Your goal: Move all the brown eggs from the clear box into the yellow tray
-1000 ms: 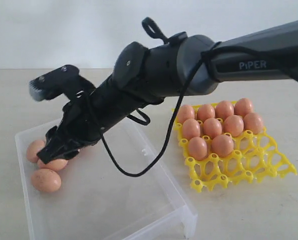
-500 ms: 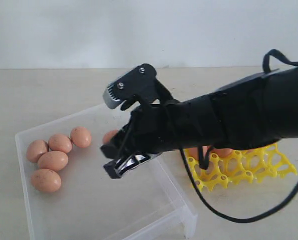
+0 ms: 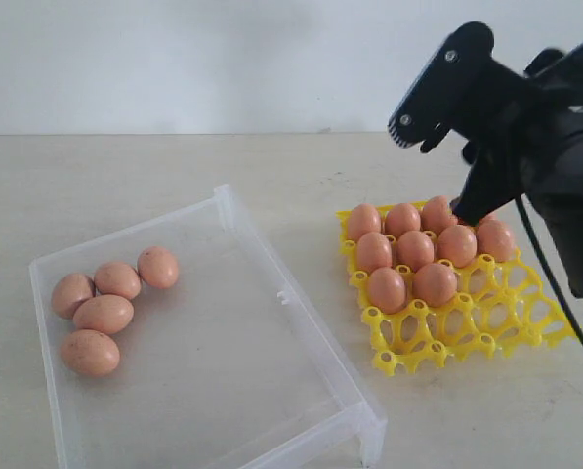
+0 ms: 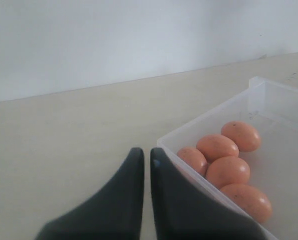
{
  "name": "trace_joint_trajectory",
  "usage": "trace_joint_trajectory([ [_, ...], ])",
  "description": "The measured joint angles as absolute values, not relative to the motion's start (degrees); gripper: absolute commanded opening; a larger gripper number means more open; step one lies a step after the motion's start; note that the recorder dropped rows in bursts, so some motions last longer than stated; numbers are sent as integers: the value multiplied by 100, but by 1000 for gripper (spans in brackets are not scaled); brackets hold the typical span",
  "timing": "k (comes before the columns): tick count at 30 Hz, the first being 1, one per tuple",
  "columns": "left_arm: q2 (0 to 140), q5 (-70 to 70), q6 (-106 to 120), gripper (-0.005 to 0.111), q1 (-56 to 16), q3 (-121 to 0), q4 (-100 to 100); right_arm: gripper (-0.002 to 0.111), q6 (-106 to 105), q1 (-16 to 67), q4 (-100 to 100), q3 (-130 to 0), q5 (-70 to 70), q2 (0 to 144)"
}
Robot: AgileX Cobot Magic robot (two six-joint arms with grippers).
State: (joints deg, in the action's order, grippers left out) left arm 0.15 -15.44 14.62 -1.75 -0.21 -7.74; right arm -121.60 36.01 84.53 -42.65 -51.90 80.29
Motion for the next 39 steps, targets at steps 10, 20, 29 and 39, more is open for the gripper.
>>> trace_joint_trajectory([
  [10,15,-1544,1462,4,-175,-21,-774,0,-11537,3484,5613,-4265,-6437,7923],
  [20,15,-1544,1462,4,-175,-21,-774,0,-7550,1576,5662,-4882,-5085,7386],
  [29,15,-1544,1462,4,-175,-21,-774,0,-2822,-659,3614,-5275,-1170,7220],
  [39,15,-1544,1462,4,-175,-21,-774,0,-1945,-964,1542,-5288,-659,7220],
])
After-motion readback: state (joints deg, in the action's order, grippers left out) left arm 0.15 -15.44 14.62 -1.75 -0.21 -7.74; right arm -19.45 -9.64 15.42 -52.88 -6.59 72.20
